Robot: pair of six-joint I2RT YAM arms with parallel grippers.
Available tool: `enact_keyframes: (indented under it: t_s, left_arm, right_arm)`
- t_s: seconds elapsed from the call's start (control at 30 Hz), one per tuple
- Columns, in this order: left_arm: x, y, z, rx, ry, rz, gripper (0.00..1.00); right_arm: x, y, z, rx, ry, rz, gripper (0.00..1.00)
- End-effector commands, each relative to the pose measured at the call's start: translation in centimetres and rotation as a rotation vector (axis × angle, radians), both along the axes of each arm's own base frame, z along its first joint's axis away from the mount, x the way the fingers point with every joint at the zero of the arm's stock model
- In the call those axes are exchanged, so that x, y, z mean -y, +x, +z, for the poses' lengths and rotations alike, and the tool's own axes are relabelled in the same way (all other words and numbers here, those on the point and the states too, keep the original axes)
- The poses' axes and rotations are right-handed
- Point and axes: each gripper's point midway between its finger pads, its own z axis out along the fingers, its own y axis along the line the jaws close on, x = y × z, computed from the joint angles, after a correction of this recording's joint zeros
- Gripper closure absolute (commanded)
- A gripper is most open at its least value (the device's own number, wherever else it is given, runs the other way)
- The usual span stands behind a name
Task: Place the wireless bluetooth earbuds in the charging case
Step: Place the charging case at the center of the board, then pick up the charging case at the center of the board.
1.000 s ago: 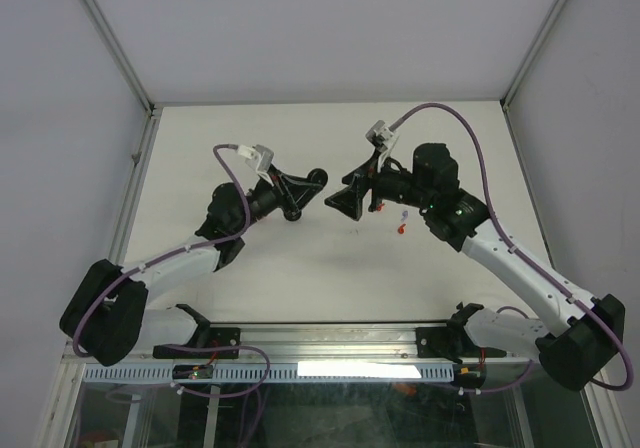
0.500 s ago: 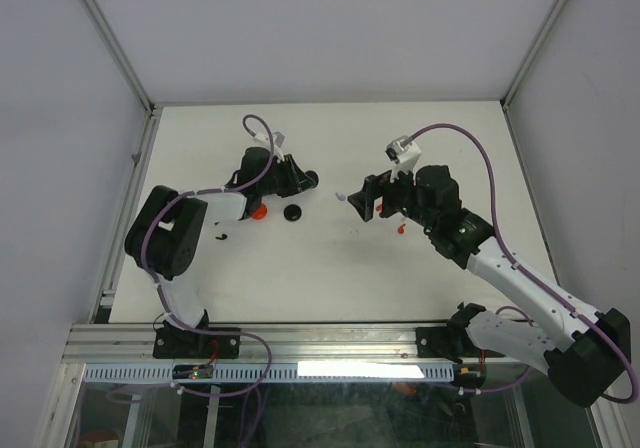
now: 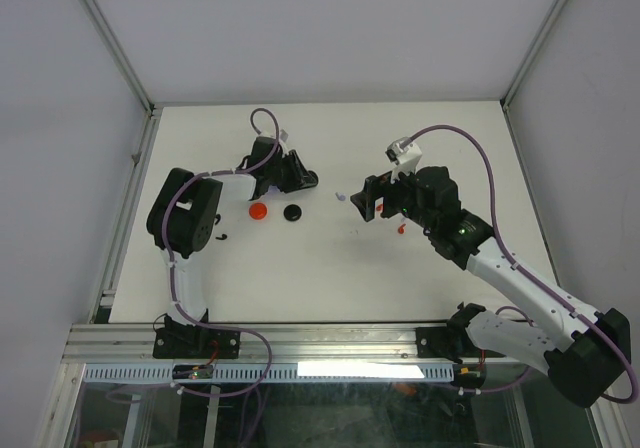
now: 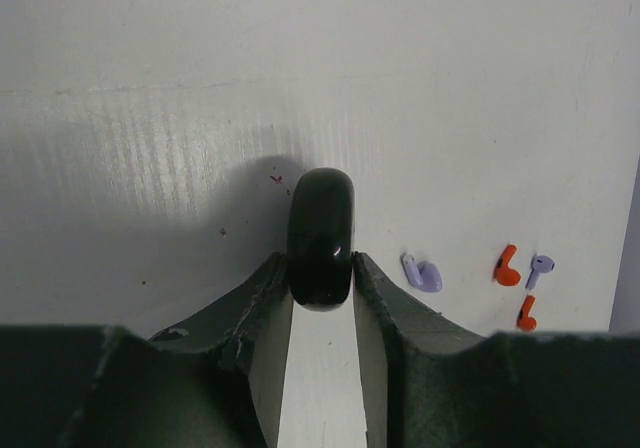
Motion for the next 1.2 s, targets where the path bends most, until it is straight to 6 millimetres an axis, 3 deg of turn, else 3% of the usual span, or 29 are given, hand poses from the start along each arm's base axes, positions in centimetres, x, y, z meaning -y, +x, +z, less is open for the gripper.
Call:
enact_keyframes:
  t_s: [0.0,0.53,0.77,0.93,1.17]
  left_arm:
    - [-0.6,-0.2,-0.2,-0.045,0.032,0.012,0.66]
    - [-3.2,-2.1,2.1,-0.006,0.141,0.047,0.32]
    - [-4.0,-4.5,4.6,0.084,0.299,-0.032,0.32]
    - [-5.0,-6.2,4.2,0.090,0.515,-0.100,0.31]
    - [-4.4,-7.0,2.4,0.076,0.665,-0.218,0.31]
  right_arm:
    - [0.2,0.5,1.4,0.056,0.013,-0.012,0.18]
    - [-0.4,-0.2,1.1,0.029,0.014,0.038,0.18]
    - [-0.7,-0.4,0.9,0.022,0.010,0.058,0.18]
    - [-0.9,-0.4,0.5,0.013,0.005,0.070,0.18]
    - [-1.1,-0.5,0.4,0.011,0.005,0.083,0.17]
